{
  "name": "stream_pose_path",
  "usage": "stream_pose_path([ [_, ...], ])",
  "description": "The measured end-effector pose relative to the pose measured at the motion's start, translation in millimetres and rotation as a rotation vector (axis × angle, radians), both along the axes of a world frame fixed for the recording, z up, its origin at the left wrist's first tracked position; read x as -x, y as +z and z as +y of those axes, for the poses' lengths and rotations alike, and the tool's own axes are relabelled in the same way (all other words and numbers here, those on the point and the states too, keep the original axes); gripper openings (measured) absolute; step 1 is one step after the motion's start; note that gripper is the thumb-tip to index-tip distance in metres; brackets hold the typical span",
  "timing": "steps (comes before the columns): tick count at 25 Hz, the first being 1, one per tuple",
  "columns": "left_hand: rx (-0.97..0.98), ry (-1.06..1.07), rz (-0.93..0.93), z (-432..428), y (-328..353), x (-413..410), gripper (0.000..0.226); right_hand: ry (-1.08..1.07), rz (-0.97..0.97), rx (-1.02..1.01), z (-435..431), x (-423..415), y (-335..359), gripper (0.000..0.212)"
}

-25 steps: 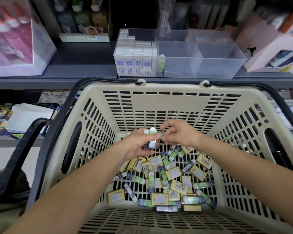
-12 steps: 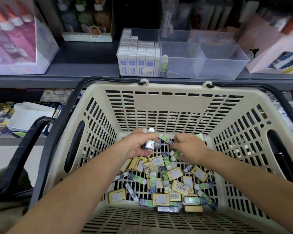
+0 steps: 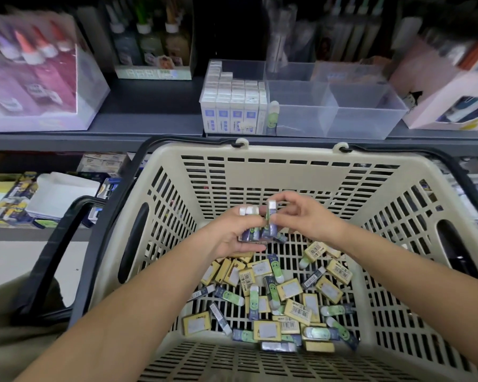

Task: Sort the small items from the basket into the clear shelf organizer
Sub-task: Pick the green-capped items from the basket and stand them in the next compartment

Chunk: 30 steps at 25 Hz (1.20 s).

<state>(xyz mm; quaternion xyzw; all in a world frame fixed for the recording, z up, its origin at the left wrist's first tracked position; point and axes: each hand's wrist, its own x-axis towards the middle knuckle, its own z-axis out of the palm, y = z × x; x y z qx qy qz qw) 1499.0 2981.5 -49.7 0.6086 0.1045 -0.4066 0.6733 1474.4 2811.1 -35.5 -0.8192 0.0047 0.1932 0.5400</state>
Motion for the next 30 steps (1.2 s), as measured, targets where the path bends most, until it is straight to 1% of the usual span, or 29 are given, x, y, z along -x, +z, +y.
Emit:
stream_pose_path([
  [3, -0.013, -0.007, -0.085, -5, 19, 0, 0.019, -0.016, -0.017, -0.022, -3, 0, 23, 0.025],
  [5, -0.030, -0.024, -0.181, -10, 35, 1, 0.018, -0.019, -0.115, 0.032, -5, -2, 41, 0.017],
  [6, -0.029, -0.025, -0.228, -11, 44, 1, 0.018, -0.029, -0.164, 0.025, -6, -3, 50, 0.013],
  [7, -0.024, -0.021, -0.281, -11, 54, -1, 0.019, -0.050, -0.202, -0.008, -7, -5, 61, 0.010],
  [9, -0.014, 0.011, -0.407, -8, 74, -6, 0.021, -0.130, -0.247, -0.147, -12, -12, 85, 0.006],
  [11, -0.005, 0.124, -0.529, -2, 95, -16, 0.020, -0.227, -0.306, -0.303, -21, -27, 109, 0.011],
  [12, 0.004, 0.195, -0.577, 1, 103, -22, 0.020, -0.263, -0.358, -0.315, -25, -38, 119, 0.012],
  [14, 0.016, 0.315, -0.660, 4, 117, -36, 0.021, -0.305, -0.482, -0.185, -29, -63, 136, 0.011],
  [17, 0.001, 0.458, -0.715, 4, 124, -57, 0.026, -0.348, -0.626, 0.137, -30, -103, 146, 0.019],
  [19, -0.021, 0.486, -0.721, 3, 120, -65, 0.023, -0.330, -0.659, 0.365, -31, -124, 147, 0.020],
  [20, -0.045, 0.480, -0.725, 3, 117, -69, 0.021, -0.305, -0.650, 0.432, -31, -133, 146, 0.020],
  [22, -0.107, 0.446, -0.730, 3, 112, -73, 0.017, -0.233, -0.594, 0.487, -30, -145, 140, 0.020],
  [26, -0.195, 0.358, -0.802, -1, 111, -85, 0.018, -0.153, -0.409, 0.415, -24, -155, 127, 0.015],
  [28, -0.229, 0.336, -0.842, -4, 112, -91, 0.018, -0.103, -0.374, 0.433, -21, -156, 124, 0.013],
  [30, -0.232, 0.332, -0.860, -6, 110, -94, 0.018, -0.033, -0.391, 0.508, -18, -157, 123, 0.013],
])
